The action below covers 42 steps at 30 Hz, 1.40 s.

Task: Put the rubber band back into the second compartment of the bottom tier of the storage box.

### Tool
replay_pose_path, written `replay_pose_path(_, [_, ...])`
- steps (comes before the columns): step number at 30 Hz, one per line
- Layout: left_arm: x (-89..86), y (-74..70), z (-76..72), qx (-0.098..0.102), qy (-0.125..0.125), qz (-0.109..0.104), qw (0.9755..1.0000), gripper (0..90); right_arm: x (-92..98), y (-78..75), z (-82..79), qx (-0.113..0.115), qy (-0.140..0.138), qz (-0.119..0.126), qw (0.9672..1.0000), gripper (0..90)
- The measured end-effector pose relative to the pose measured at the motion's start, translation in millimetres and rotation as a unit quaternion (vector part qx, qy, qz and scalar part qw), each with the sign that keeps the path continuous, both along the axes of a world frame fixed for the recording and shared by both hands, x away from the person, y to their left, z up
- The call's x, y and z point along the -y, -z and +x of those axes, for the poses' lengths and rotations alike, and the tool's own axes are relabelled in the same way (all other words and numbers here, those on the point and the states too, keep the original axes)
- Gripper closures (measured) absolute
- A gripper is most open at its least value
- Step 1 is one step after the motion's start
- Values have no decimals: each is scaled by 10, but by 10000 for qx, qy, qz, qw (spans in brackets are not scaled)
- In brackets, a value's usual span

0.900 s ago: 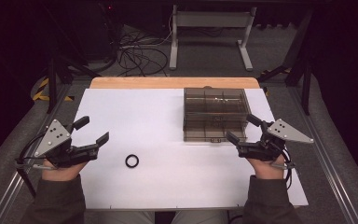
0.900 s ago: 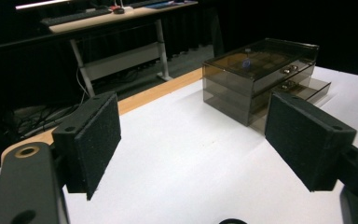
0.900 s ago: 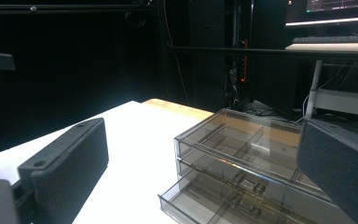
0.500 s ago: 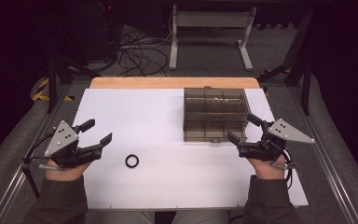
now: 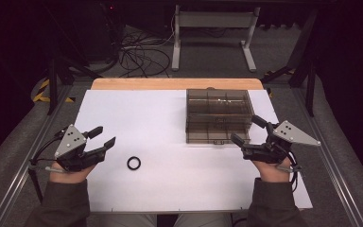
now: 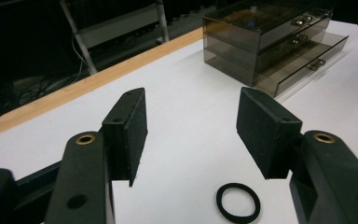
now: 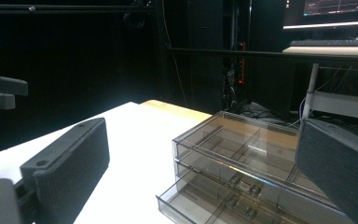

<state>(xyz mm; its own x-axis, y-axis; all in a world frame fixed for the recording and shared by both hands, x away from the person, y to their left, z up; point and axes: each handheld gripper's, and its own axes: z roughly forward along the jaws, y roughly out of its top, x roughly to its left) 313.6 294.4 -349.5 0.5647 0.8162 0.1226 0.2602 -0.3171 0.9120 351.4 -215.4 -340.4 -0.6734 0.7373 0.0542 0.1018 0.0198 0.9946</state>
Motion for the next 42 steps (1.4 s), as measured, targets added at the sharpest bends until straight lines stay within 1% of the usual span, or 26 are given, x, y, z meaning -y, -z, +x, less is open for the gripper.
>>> replay_pose_path(4, [12,36,15,-73,3,20,10000,473,5,-7,-7,9,2,4,10000,37])
replay_pose_path(7, [39,87,31,-165,27,74,9998,493,10,-13,-10,21,6,-3,10000,38])
replay_pose_path(9, [47,99,36,-182,30,95,9998,508,12,-15,-12,23,11,0,10000,39])
replay_pose_path(17, [88,205,78,-369,59,202,9991,556,26,-23,-19,35,27,-4,10000,40])
replay_pose_path(18, [95,235,90,-425,65,233,9988,564,27,-24,-20,36,26,-5,10000,41])
replay_pose_path(20, [99,250,97,-453,65,253,9986,574,27,-27,-22,38,28,-8,10000,41])
replay_pose_path(23, [118,308,125,-566,104,316,9978,588,26,-30,-24,49,27,-11,10000,41])
replay_pose_path(29, [130,365,152,-673,101,358,9970,609,28,-31,-25,49,25,-2,10000,41])
replay_pose_path(34, [155,422,180,-812,134,411,9958,626,25,-33,-27,52,20,1,10000,42])
replay_pose_path(37, [169,460,201,-853,163,453,9952,641,23,-35,-28,58,15,3,10000,42])
replay_pose_path(38, [179,478,205,-862,168,437,9952,648,23,-36,-28,59,14,2,10000,42])
replay_pose_path(39, [182,491,212,-860,183,474,9950,656,23,-36,-28,59,15,0,10000,42])
replay_pose_path(42, [190,539,232,-939,174,495,9942,664,24,-37,-29,61,17,5,10000,42])
